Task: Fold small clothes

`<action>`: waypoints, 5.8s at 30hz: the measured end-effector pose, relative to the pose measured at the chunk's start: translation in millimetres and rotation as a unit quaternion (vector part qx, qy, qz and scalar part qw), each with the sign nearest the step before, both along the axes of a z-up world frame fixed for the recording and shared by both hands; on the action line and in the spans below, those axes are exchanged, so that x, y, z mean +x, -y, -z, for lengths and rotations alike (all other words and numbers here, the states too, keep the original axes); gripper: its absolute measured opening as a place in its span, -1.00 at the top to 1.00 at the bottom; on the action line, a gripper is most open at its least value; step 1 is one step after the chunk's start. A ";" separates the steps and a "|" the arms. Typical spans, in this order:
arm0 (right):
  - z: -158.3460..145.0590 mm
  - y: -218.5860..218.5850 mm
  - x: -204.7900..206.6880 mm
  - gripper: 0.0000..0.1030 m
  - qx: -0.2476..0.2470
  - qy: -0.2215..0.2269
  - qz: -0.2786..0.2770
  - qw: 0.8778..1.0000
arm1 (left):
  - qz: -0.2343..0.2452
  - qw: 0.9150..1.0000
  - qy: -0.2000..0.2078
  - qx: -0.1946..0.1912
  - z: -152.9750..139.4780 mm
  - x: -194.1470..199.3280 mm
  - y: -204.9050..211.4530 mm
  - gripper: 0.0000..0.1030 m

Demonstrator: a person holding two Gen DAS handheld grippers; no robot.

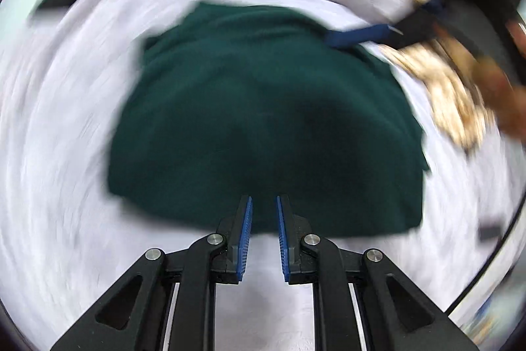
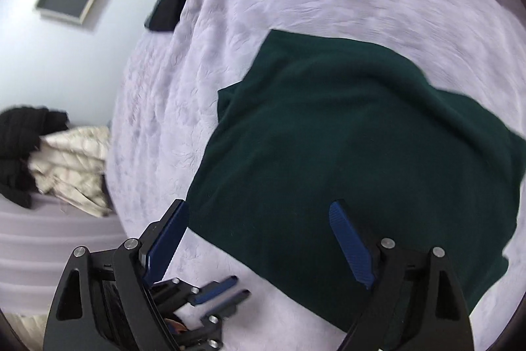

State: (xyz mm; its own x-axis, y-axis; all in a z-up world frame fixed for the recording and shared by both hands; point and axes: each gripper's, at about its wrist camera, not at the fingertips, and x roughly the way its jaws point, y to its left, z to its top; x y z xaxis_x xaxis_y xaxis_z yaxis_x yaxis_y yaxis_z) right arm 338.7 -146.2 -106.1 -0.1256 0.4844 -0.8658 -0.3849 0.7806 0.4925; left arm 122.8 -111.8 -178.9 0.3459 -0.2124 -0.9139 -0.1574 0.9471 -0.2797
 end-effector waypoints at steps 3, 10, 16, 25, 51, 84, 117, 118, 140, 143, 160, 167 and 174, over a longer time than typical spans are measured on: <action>13.3 -64.6 -4.6 -0.74 -0.064 0.016 -0.044 0.997 | -0.089 0.994 -0.030 -0.062 23.5 -10.0 -54.1 0.68; 63.2 -187.0 -25.4 -0.76 -0.248 0.084 -0.135 0.956 | -0.105 0.982 -0.031 -0.153 62.0 -17.9 -83.1 0.68; 97.2 -167.5 -5.1 -0.76 -0.355 0.085 -0.139 0.921 | -0.090 0.981 -0.006 -0.174 62.1 -8.6 -83.7 0.68; 104.4 -179.9 -3.6 -0.78 -0.305 0.012 -0.158 0.939 | -0.104 0.979 -0.013 -0.173 70.3 -1.6 -88.9 0.68; 49.0 -17.0 18.7 0.54 -0.047 -0.070 0.038 0.996 | 0.105 0.984 0.115 -0.084 -7.8 39.0 8.6 0.68; 104.2 87.9 -111.7 -0.67 0.259 -0.164 0.205 0.929 | -0.045 0.995 -0.005 -0.087 9.8 22.4 -110.4 -0.99; 33.0 73.5 -49.3 -0.66 0.153 -0.028 0.171 0.973 | -0.001 0.999 0.018 0.041 41.6 44.2 -46.4 0.70; 26.1 63.2 -36.0 -0.66 0.128 -0.025 0.150 0.980 | 0.020 0.996 0.033 0.077 38.2 41.6 -36.2 0.70; 155.2 -169.5 58.9 0.14 -0.298 -0.113 -0.172 0.932 | 0.160 0.943 0.127 0.262 28.2 11.2 24.8 0.70; 138.1 -146.2 68.1 0.45 -0.237 -0.121 -0.139 0.954 | 0.173 0.940 0.141 0.258 15.3 9.5 33.8 0.70; 54.0 141.7 59.6 0.47 0.126 -0.074 0.131 0.981 | 0.340 0.870 0.230 0.273 -50.6 -12.8 188.7 0.70; 135.9 234.0 23.6 0.45 0.155 -0.102 0.243 0.952 | 0.409 0.848 0.170 0.291 4.2 -23.2 243.9 0.70; 191.5 264.3 -1.6 0.31 0.208 -0.138 0.304 0.919 | 0.424 0.850 0.148 0.275 -11.4 -55.2 218.5 0.69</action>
State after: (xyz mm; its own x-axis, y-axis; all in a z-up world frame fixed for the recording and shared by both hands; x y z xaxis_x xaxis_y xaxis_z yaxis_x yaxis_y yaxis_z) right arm 337.1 -410.5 -297.6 0.0903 0.8196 -0.5658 0.2448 0.5324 0.8103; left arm 67.6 -330.4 -167.5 0.5137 -0.0678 -0.8553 0.6470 0.6854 0.3342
